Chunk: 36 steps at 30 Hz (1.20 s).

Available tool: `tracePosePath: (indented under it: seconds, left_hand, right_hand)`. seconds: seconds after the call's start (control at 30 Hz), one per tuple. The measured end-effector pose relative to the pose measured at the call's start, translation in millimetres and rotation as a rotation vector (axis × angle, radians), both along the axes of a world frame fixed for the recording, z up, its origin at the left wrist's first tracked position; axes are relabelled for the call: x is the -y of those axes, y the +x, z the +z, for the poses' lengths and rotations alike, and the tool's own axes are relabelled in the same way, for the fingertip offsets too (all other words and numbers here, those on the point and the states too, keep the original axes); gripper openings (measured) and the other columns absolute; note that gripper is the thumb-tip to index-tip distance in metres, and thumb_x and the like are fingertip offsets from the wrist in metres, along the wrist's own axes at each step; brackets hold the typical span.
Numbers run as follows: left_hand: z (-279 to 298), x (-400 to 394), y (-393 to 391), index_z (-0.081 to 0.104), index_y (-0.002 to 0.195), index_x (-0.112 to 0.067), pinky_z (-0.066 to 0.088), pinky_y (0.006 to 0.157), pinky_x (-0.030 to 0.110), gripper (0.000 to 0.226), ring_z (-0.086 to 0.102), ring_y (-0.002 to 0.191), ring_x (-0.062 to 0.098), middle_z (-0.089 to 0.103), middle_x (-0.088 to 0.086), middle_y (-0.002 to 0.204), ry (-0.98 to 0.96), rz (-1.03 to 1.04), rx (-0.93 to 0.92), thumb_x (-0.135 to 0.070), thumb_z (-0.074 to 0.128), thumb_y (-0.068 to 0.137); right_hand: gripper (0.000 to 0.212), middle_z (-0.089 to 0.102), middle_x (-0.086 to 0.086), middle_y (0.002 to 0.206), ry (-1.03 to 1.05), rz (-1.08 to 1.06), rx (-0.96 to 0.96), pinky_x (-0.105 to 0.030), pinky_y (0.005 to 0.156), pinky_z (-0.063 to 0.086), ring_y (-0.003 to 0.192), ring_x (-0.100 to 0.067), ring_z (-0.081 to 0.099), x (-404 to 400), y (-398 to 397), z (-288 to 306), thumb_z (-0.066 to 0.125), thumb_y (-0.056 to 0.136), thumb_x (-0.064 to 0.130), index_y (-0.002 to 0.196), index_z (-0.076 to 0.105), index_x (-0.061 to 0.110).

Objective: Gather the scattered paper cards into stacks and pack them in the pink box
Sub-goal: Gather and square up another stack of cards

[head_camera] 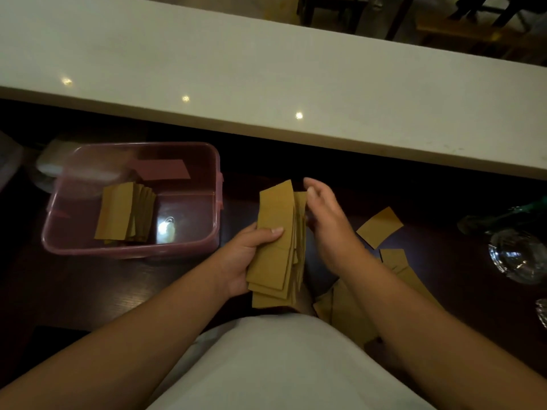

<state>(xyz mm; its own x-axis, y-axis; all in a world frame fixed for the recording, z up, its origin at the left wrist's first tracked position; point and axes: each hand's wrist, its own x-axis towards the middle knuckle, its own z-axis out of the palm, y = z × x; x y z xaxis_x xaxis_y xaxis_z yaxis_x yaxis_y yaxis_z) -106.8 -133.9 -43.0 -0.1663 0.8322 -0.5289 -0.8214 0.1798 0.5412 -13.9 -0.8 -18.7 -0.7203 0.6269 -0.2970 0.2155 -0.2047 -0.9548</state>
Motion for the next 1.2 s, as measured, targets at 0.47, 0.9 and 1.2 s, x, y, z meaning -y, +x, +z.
tracePosePath:
  seconds: [0.47, 0.9, 1.2]
  left_hand:
    - [19, 22, 27, 0.076, 0.093, -0.002, 0.059, 0.064, 0.039, 0.049, 0.073, 0.075, 0.029, 0.073, 0.018, 0.085, 0.106, -0.069, 0.277, -0.019, 0.091, 0.049]
    - [28, -4, 31, 0.049, 0.132, -0.026, 0.057, 0.076, 0.042, 0.059, 0.068, 0.098, 0.029, 0.067, 0.013, 0.119, 0.056, 0.228, -0.055, -0.014, 0.069, 0.078]
    - [41, -10, 19, 0.053, 0.125, -0.020, 0.052, 0.092, 0.053, 0.052, 0.064, 0.107, 0.034, 0.064, 0.019, 0.120, -0.056, 0.337, -0.440, -0.023, 0.069, 0.076]
  right_hand:
    - [0.039, 0.073, -0.009, 0.108, -0.005, 0.271, -0.064, -0.029, 0.087, 0.053, 0.100, -0.020, 0.069, 18, 19, 2, 0.037, 0.098, 0.033, 0.101, 0.073, 0.017]
    - [0.087, 0.017, 0.003, 0.162, 0.189, 0.064, 0.156, -0.033, 0.119, 0.025, 0.146, -0.010, 0.022, 39, 7, 16, 0.052, 0.081, 0.060, 0.153, 0.015, 0.027]
    - [0.056, 0.063, 0.009, 0.112, 0.149, 0.164, 0.235, -0.041, 0.093, 0.053, 0.104, -0.012, 0.063, 49, 13, 42, 0.042, 0.084, 0.067, 0.126, 0.043, 0.031]
